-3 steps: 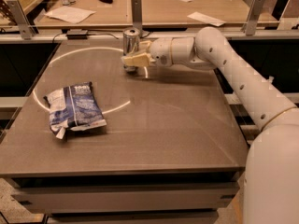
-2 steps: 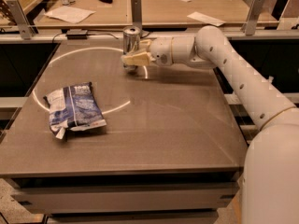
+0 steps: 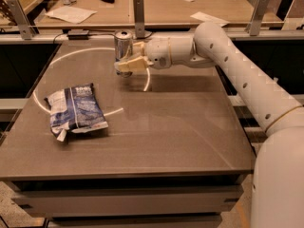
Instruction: Move redbull can near blue chip bag
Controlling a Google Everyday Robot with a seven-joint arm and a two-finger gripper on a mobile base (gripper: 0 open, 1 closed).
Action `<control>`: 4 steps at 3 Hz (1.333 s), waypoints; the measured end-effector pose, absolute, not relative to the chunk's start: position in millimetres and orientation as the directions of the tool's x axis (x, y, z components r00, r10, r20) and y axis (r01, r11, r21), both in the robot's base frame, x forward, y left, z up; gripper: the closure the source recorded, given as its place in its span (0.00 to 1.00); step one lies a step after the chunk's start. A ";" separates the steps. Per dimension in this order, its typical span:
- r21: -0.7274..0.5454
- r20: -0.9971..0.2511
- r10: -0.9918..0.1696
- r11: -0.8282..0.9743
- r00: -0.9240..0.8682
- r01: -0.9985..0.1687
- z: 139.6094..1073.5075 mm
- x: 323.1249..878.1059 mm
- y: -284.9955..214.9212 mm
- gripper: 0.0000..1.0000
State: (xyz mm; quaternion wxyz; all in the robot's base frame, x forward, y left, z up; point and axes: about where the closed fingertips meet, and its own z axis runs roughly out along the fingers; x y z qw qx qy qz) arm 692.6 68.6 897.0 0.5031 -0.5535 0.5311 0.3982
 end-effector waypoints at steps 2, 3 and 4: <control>-0.089 -0.977 -0.187 -0.058 0.099 -0.994 886.9 629.0 89.3 1.00; -0.060 -0.975 -0.208 -0.088 0.077 -0.994 876.7 601.8 91.4 1.00; -0.063 -0.964 -0.251 -0.080 0.081 -0.995 863.7 588.5 90.5 1.00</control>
Offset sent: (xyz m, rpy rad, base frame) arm -0.1053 0.0245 -0.0246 -0.0377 0.0935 0.1955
